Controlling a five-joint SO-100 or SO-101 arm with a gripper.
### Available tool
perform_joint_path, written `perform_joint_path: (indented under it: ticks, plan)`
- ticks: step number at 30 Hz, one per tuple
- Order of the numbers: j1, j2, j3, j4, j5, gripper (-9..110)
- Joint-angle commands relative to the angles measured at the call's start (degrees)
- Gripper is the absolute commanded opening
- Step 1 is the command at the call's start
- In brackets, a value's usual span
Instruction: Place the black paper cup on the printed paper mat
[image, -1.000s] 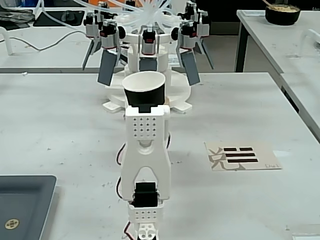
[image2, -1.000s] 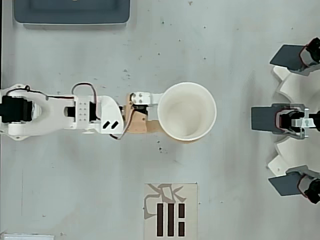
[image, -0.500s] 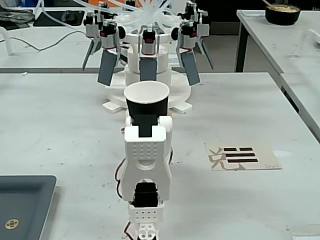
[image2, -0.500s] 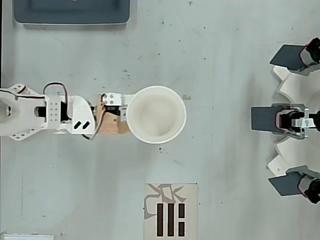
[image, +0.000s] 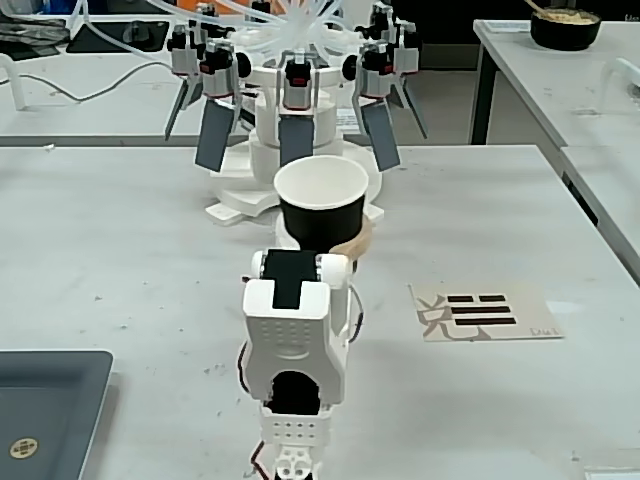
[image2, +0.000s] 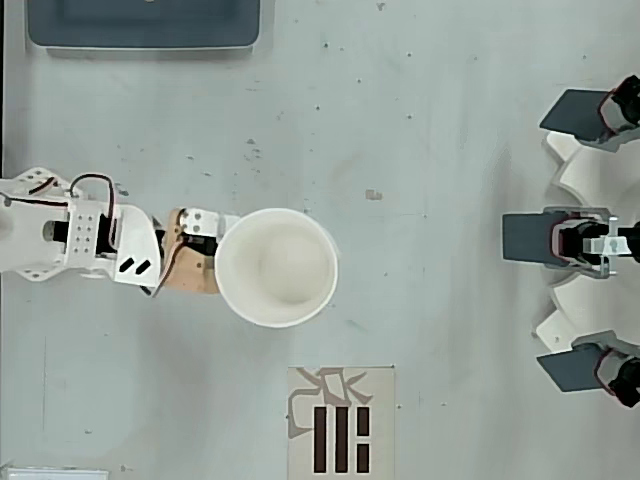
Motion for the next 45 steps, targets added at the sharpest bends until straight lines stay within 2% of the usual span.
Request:
perform_joint_path:
  ticks: [1, 16, 23, 45]
  plan:
    - [2.20, 2.11, 1.05, -1.85, 0.79, 7]
    - [10.90, -2.46, -1.05, -3.16, 1.67, 7]
    - [16.26, -8.79, -6.94, -3.96, 2.90, 7]
    - [24.26, -33.75, -33.05, -3.87, 4.48, 6]
